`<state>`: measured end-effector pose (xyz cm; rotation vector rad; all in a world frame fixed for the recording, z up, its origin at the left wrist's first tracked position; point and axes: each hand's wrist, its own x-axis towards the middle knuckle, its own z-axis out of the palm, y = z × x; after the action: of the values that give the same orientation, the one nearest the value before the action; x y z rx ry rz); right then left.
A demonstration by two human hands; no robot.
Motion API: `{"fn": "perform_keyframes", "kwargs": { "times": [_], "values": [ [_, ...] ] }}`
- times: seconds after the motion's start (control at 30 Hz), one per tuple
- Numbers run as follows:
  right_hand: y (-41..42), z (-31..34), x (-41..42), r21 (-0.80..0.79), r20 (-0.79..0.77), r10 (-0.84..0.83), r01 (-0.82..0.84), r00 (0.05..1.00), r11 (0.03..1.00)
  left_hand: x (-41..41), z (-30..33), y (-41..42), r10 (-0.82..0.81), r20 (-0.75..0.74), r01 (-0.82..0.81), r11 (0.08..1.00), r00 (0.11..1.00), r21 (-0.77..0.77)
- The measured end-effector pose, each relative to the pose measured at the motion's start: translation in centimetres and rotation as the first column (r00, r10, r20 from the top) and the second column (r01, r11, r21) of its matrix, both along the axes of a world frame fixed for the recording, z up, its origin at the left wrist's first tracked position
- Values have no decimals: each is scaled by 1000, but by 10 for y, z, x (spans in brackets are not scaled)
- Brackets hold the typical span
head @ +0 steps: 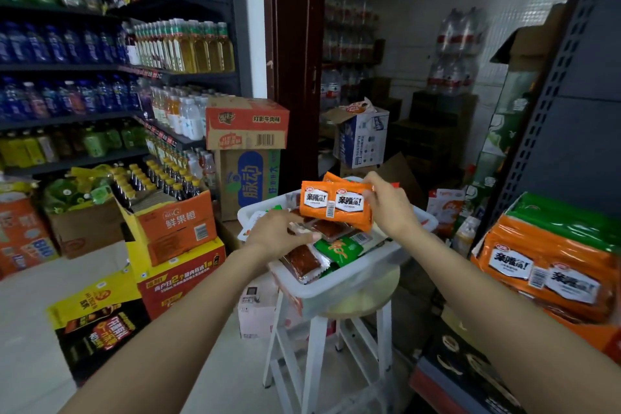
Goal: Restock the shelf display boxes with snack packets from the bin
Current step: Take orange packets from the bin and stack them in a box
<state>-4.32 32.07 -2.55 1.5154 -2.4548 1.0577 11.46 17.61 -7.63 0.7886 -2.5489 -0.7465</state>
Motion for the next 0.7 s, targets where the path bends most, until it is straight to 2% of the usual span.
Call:
{"fn": "perform_keyframes", "kwargs": {
  "times": [0.07,0.13,0.17,0.2,0.23,0.27,0.3,0.33,0.4,0.5,0.63,0.7],
  "values": [
    [8,10,1,-91,230,14,7,973,996,-7,10,15,59,-159,-50,997,985,62],
    [18,17,5,-183,462,69,19,884,983,-17,25,35,107,-226,-35,954,968,298],
    [25,19,7,-223,531,103,21,841,975,-21,33,45,123,-247,9,881,961,472],
    [32,21,8,-255,578,141,14,804,967,-26,40,55,151,-285,77,752,947,654],
    [40,22,9,-276,604,179,-7,777,961,-31,46,63,196,-339,170,580,920,797],
    [49,23,9,-289,614,219,-43,758,956,-36,50,71,256,-402,278,411,879,868],
    [58,23,9,-297,612,258,-85,748,951,-40,54,76,327,-443,354,298,835,887],
    [66,24,8,-299,607,287,-121,741,946,-45,54,80,380,-471,405,242,797,881],
    [84,25,5,-274,591,298,-161,750,948,-54,54,88,438,-500,442,234,747,866],
    [108,27,0,-197,590,246,-158,769,968,-63,51,104,435,-522,440,282,734,853],
    [135,35,-6,-246,655,204,-50,727,968,-72,56,139,336,-570,486,304,750,819],
    [150,38,-10,-234,590,158,-20,792,972,-78,60,158,269,-589,510,310,762,802]
  ]
}}
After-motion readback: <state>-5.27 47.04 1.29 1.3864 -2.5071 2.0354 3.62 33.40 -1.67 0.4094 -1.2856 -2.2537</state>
